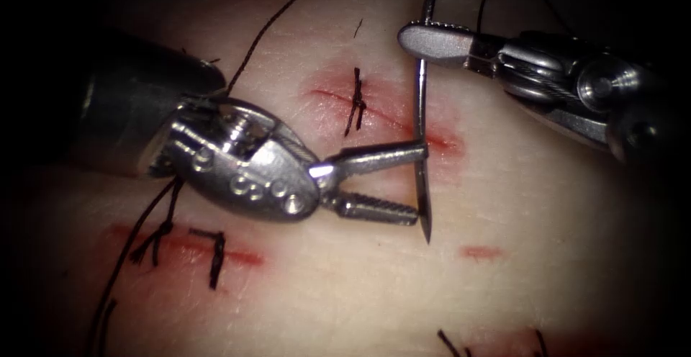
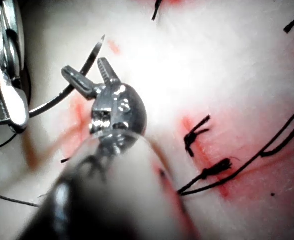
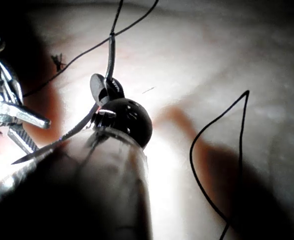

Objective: Wound Closure

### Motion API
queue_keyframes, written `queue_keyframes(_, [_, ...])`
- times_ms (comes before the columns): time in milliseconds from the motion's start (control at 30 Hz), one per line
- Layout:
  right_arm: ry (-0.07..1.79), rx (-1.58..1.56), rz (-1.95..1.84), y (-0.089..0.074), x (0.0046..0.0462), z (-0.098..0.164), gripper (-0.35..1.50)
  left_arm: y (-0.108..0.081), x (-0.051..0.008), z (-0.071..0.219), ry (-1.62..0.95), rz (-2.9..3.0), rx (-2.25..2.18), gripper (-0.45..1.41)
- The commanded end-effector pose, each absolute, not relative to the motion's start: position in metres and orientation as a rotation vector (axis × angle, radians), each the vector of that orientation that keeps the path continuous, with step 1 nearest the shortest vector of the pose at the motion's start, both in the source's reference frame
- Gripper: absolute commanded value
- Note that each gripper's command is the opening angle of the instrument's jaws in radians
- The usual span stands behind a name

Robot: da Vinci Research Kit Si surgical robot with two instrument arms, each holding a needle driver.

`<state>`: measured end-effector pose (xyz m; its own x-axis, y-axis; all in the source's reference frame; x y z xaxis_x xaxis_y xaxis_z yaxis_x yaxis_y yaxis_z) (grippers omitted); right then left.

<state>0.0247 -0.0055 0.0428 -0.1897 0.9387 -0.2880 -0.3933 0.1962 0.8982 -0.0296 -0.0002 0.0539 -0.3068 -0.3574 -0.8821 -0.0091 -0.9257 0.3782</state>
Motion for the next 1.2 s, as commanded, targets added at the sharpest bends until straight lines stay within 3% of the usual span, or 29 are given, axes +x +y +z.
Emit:
queue_keyframes(33, [1.194,0.630,1.357,-0.0054,0.0257,0.0431,-0.35,-0.0002,-0.0301,0.0544,-0.512,-2.328,1.702,0.27])
queue_keyframes(167, [1.181,0.664,1.402,-0.0056,0.0259,0.0431,-0.35,-0.0003,-0.0305,0.0544,-0.552,-2.295,1.711,0.21])
queue_keyframes(300, [1.184,0.666,1.402,-0.0056,0.0261,0.0430,-0.35,-0.0006,-0.0307,0.0547,-0.546,-2.278,1.720,0.31])
queue_keyframes(367, [1.190,0.670,1.403,-0.0055,0.0260,0.0429,-0.35,-0.0007,-0.0307,0.0547,-0.547,-2.268,1.720,0.47])
queue_keyframes(500, [1.196,0.681,1.396,-0.0057,0.0262,0.0428,-0.35,-0.0006,-0.0307,0.0548,-0.550,-2.266,1.722,0.63])
queue_keyframes(800, [1.203,0.710,1.380,-0.0062,0.0273,0.0421,-0.35,-0.0007,-0.0306,0.0556,-0.529,-2.258,1.706,0.54])
queue_keyframes(967, [1.210,0.728,1.376,-0.0067,0.0278,0.0418,-0.35,-0.0009,-0.0307,0.0563,-0.520,-2.240,1.707,0.31])
queue_keyframes(1033, [1.210,0.729,1.375,-0.0068,0.0279,0.0417,-0.35,-0.0009,-0.0306,0.0563,-0.517,-2.237,1.710,0.12])
queue_keyframes(1133, [1.207,0.729,1.373,-0.0069,0.0279,0.0417,-0.35,-0.0008,-0.0305,0.0562,-0.460,-2.156,1.769,-0.45])
queue_keyframes(1200, [1.212,0.745,1.358,-0.0071,0.0279,0.0418,-0.35,-0.0007,-0.0302,0.0561,-0.447,-2.145,1.782,-0.45])
